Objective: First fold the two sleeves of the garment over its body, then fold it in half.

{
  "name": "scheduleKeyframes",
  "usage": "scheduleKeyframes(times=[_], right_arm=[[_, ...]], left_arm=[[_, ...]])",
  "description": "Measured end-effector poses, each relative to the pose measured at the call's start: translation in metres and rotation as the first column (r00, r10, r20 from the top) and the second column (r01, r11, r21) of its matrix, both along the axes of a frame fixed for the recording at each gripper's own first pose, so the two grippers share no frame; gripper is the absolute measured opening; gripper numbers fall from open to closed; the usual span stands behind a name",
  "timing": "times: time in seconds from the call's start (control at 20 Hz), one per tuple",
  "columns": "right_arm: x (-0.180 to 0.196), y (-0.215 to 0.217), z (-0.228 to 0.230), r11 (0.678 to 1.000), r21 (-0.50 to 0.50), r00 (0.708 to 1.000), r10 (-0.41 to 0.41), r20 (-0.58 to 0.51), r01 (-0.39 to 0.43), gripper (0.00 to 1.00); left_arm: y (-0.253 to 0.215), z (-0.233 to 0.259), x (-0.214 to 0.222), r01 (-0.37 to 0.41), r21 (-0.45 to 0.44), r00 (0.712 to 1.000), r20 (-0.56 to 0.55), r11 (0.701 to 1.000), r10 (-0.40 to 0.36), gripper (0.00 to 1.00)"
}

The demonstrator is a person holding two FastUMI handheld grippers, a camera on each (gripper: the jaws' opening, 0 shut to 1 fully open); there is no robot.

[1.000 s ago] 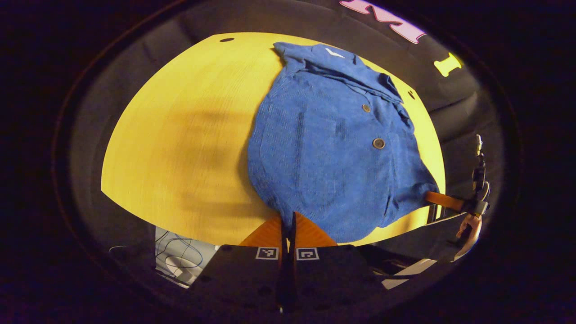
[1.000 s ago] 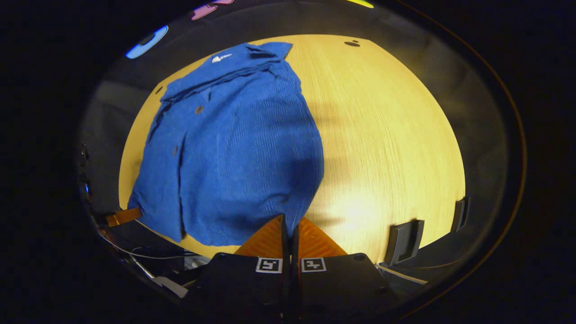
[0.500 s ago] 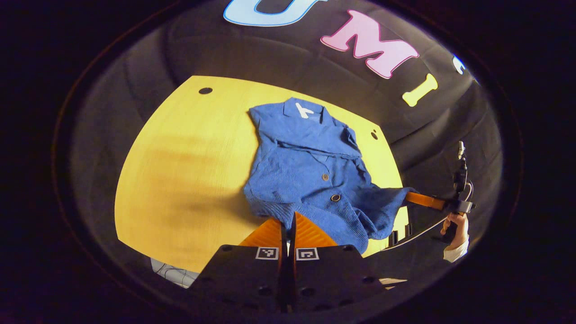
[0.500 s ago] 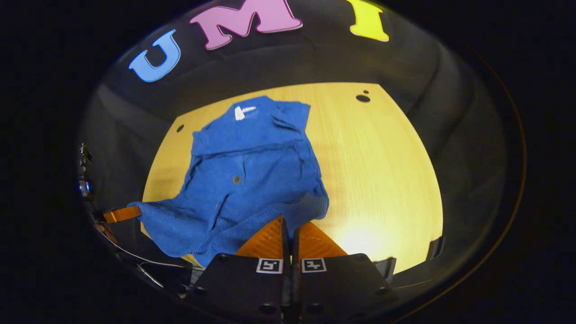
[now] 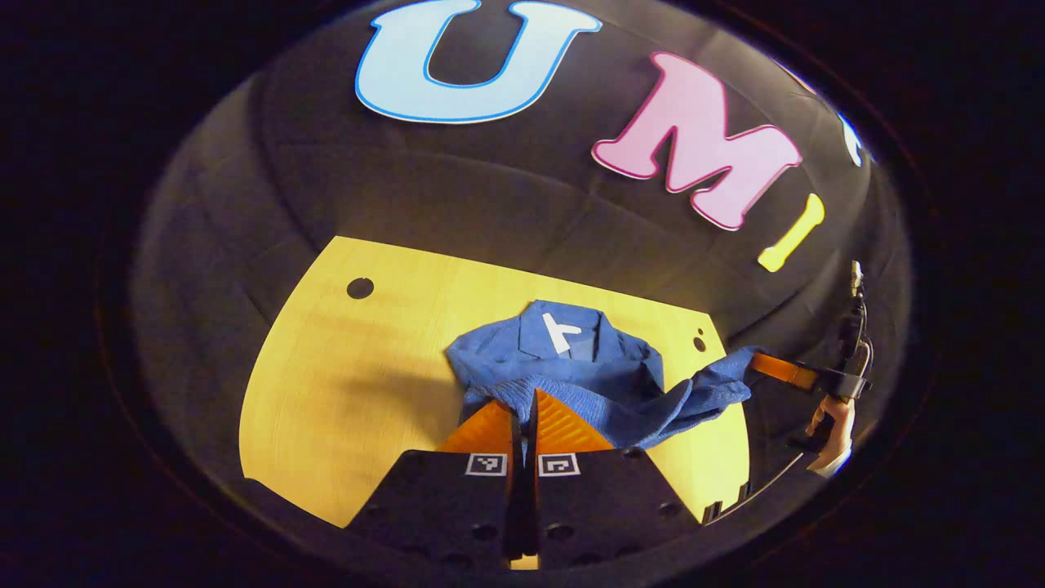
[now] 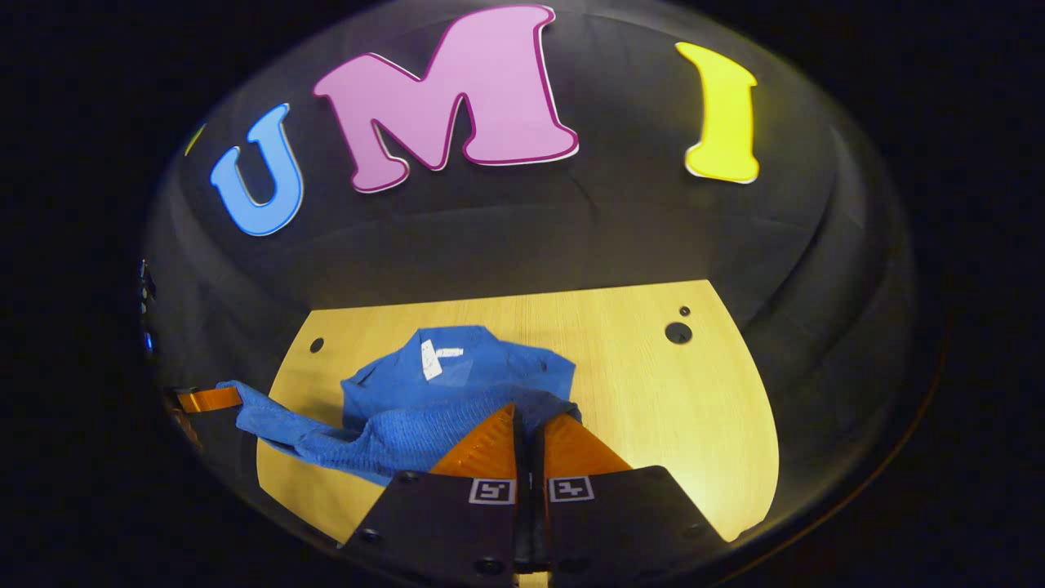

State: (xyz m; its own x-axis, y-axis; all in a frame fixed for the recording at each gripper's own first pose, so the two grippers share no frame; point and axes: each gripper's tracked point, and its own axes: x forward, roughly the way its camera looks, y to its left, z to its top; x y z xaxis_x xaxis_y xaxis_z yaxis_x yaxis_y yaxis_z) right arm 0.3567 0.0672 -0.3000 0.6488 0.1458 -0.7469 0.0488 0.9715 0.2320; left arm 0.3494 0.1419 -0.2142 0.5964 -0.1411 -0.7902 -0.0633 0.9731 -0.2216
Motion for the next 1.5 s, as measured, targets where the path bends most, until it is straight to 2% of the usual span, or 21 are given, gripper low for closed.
scheduleKeyframes(times=[0.1, 0.2, 0.3, 0.45, 0.6, 0.65, 0.7, 0.8, 0.85, 1.0, 1.15, 1.3, 1.5], right_arm=[[0.038, 0.007, -0.051, 1.0, 0.008, 0.999, -0.006, -0.043, 0.006, 0.01], [0.065, 0.016, -0.098, 0.999, 0.038, 0.995, 0.006, -0.103, -0.002, 0.0], [0.087, 0.019, -0.133, 0.999, 0.046, 0.99, 0.014, -0.138, -0.008, 0.0], [0.104, 0.021, -0.172, 0.994, 0.104, 0.981, -0.005, -0.192, 0.026, 0.01], [0.111, 0.014, -0.208, 0.988, 0.132, 0.966, -0.044, -0.256, 0.08, 0.07], [0.118, 0.012, -0.211, 0.986, 0.138, 0.969, -0.06, -0.241, 0.095, 0.17], [0.125, 0.012, -0.203, 0.982, 0.159, 0.975, -0.069, -0.213, 0.105, 0.19], [0.14, 0.008, -0.184, 0.977, 0.182, 0.988, -0.089, -0.126, 0.111, 0.72], [0.145, 0.002, -0.173, 0.98, 0.17, 0.993, -0.094, -0.074, 0.105, 0.98], [0.148, -0.011, -0.132, 0.996, 0.071, 0.996, -0.052, 0.079, 0.046, 0.98], [0.135, 0.0, -0.084, 0.999, -0.025, 0.98, 0.047, 0.194, -0.043, 0.98], [0.112, 0.015, -0.028, 0.991, -0.069, 0.95, 0.126, 0.287, -0.111, 0.98], [0.056, 0.02, 0.048, 0.99, -0.095, 0.908, 0.132, 0.398, -0.103, 0.98]], left_arm=[[0.021, -0.035, 0.039, -0.094, 0.059, 0.995, -0.023, 0.994, 0.096, 0.0], [0.034, -0.074, 0.067, -0.129, 0.176, 0.989, -0.05, 0.976, 0.14, 0.0], [0.026, -0.101, 0.078, -0.116, 0.238, 0.986, -0.089, 0.964, 0.141, 0.0], [-0.002, -0.099, 0.085, -0.044, 0.322, 0.989, -0.118, 0.946, 0.086, 0.0], [-0.021, -0.102, 0.095, -0.03, 0.351, 0.989, -0.126, 0.936, 0.078, 0.06], [-0.015, -0.112, 0.102, -0.036, 0.38, 0.988, -0.126, 0.924, 0.09, 0.07], [-0.012, -0.117, 0.105, -0.04, 0.397, 0.988, -0.124, 0.917, 0.096, 0.28], [-0.004, -0.11, 0.113, -0.096, 0.44, 0.99, -0.051, 0.893, 0.131, 0.7], [-0.002, -0.102, 0.115, -0.112, 0.436, 0.991, -0.019, 0.893, 0.133, 0.75], [-0.022, -0.082, 0.115, -0.07, 0.371, 0.998, 0.021, 0.926, 0.067, 0.85], [-0.044, -0.034, 0.112, -0.086, 0.354, 0.987, 0.156, 0.931, 0.032, 0.85], [-0.072, 0.023, 0.093, -0.069, 0.335, 0.961, 0.277, 0.94, -0.028, 0.85], [-0.114, 0.091, 0.051, -0.021, 0.294, 0.907, 0.407, 0.955, -0.105, 0.85]])
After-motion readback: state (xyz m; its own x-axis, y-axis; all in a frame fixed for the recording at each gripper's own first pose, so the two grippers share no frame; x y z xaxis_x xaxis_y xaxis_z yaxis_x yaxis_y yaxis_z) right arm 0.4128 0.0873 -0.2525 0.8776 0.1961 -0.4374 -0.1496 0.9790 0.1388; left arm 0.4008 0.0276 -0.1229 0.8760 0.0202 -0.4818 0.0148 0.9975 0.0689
